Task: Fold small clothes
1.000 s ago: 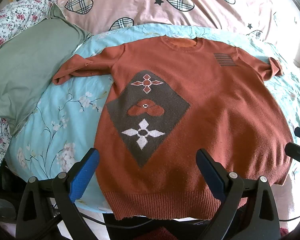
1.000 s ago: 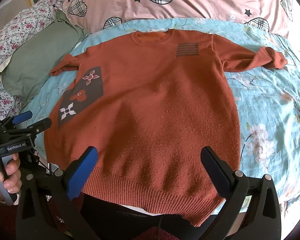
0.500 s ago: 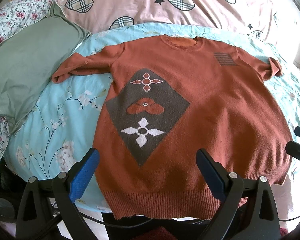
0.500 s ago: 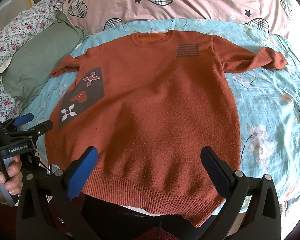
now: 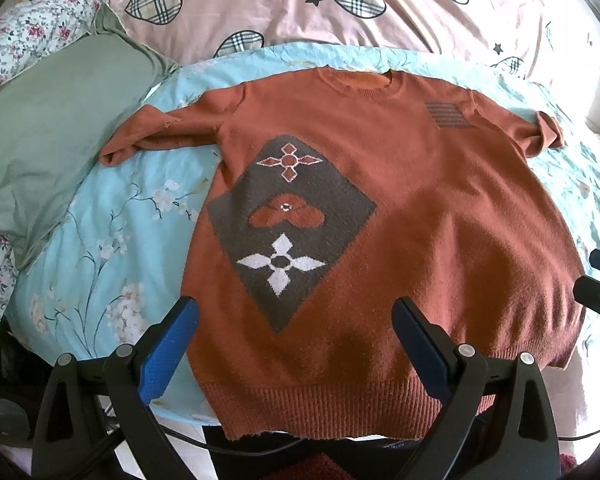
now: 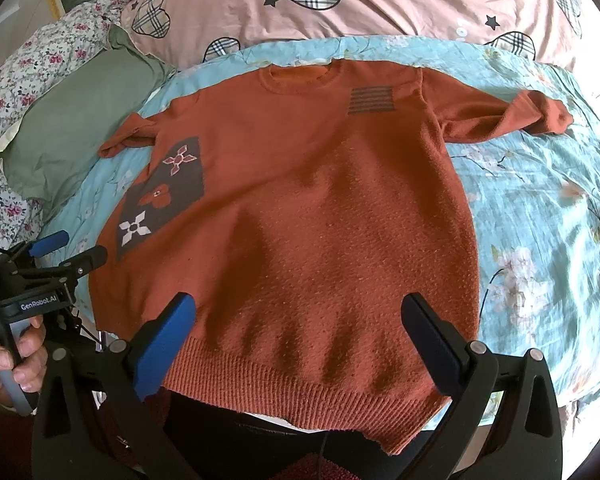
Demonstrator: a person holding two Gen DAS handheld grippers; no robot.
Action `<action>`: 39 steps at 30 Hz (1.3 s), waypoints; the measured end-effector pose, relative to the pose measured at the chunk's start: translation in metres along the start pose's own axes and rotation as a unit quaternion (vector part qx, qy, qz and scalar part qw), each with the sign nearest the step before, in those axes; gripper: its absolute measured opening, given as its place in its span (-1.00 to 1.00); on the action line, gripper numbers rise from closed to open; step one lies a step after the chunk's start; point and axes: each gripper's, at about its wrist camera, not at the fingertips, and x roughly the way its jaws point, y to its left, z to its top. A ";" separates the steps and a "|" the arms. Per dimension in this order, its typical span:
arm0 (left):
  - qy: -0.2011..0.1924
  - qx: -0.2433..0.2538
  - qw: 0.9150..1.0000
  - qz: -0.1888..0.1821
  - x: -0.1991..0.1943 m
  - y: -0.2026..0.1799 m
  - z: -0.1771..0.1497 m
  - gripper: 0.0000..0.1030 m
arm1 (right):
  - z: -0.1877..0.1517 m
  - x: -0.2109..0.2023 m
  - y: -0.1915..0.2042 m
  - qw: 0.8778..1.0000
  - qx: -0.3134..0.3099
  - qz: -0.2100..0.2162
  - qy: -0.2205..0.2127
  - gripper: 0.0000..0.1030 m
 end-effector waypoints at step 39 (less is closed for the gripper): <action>0.069 -0.008 0.997 -0.028 0.066 -0.009 0.050 0.92 | 0.110 0.002 -0.181 0.981 0.170 -0.022 -0.092 0.52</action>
